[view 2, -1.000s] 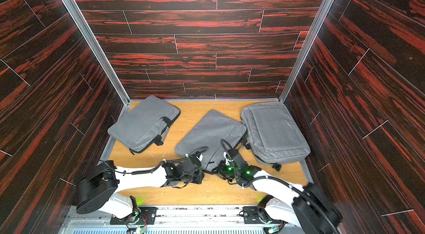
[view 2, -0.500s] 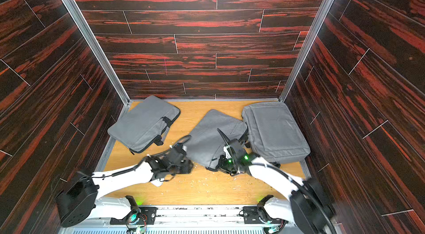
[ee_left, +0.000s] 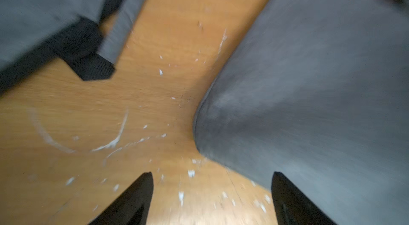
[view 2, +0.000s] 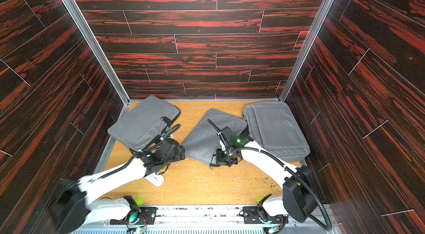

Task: Put the mouse into the laptop bag
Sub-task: Move the zippered laptop bag to the center of the board.

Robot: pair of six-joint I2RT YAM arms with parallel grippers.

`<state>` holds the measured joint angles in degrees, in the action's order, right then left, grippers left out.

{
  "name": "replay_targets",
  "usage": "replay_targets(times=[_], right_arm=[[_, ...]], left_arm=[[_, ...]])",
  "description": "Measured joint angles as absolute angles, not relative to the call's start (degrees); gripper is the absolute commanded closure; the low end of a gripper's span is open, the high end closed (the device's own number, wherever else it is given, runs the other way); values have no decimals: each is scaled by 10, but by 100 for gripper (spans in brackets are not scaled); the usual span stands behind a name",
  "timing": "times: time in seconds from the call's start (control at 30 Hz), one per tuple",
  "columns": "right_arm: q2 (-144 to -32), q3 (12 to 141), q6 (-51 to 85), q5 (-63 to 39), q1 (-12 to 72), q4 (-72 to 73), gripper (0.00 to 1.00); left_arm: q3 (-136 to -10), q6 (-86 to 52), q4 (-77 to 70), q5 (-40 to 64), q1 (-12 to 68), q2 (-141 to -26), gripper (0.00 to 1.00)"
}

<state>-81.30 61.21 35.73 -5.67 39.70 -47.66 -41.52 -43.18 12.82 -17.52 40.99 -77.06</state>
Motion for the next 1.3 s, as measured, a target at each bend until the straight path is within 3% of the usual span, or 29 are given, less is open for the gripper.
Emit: replay_targets(times=[0.4, 0.7, 0.73, 0.8, 0.87, 0.93, 1.13, 1.3], right_arm=[[-842, 810, 279, 66, 394, -614, 100], [-801, 747, 231, 72, 231, -622, 100], [-790, 731, 223, 65, 207, -619, 98], [-772, 706, 210, 49, 162, -616, 85], [-757, 687, 201, 40, 118, -615, 61], [-747, 680, 203, 41, 85, -606, 53], [-707, 680, 249, 85, 75, -543, 43], [-726, 676, 277, 169, 49, -503, 48]], left_arm=[[-443, -480, -34, -39, 405, -939, 18], [-551, -493, -69, 11, 455, -1051, 20], [-561, -492, -69, 15, 463, -1059, 20], [-578, -492, -70, 24, 477, -1074, 21], [-596, -491, -73, 30, 490, -1088, 21], [-608, -491, -77, 34, 498, -1100, 21], [-616, -496, -94, 49, 505, -1112, 21], [-616, -494, -94, 50, 505, -1112, 21]])
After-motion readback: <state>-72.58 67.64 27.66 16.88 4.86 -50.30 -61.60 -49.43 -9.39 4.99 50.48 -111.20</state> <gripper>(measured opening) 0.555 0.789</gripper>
